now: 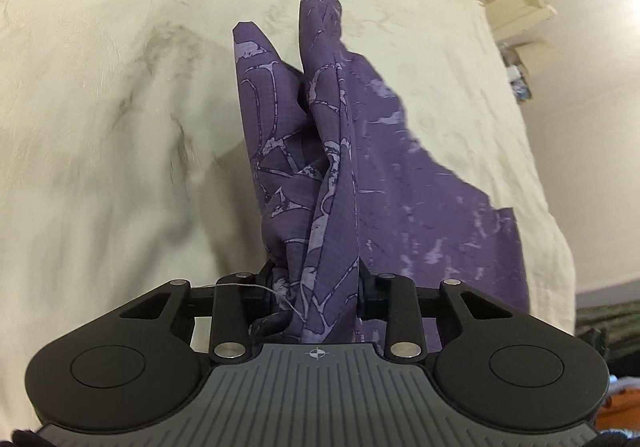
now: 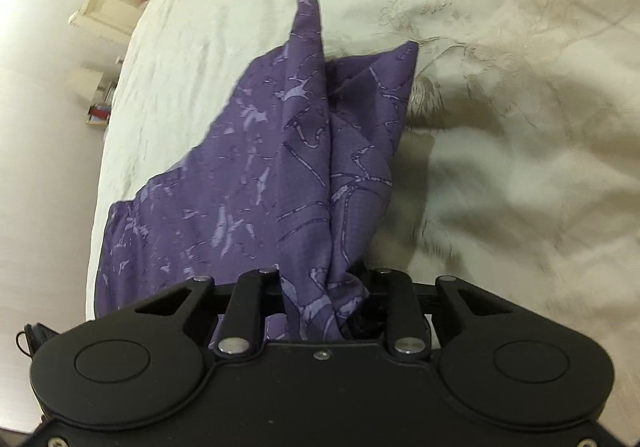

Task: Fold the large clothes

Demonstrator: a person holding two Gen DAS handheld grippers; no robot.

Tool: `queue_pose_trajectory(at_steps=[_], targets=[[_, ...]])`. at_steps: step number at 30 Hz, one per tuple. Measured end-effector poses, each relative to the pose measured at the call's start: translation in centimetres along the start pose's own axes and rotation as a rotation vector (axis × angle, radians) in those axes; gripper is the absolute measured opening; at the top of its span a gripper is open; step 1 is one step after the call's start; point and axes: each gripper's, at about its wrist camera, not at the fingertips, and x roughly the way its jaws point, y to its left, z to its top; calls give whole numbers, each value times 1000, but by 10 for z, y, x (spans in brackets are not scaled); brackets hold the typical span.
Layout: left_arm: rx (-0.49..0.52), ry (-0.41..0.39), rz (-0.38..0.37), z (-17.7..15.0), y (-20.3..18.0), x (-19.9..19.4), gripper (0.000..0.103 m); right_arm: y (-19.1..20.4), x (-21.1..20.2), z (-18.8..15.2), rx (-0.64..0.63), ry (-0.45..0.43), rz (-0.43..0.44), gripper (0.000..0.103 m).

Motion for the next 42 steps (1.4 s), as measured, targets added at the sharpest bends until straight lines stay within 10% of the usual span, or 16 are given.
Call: queue_pose_trajectory(at_steps=[13, 23, 33, 42], targets=[[55, 105, 16, -124, 33, -56, 35, -53, -66, -91, 16, 156, -49, 39], [162, 50, 210, -137, 46, -19, 76, -77, -45, -103, -17, 82, -299, 99], [121, -8, 146, -151, 59, -27, 90, -80, -75, -120, -19, 1, -283, 102], [103, -251, 277, -175, 21, -75, 91, -77, -87, -93, -67, -54, -175, 103]])
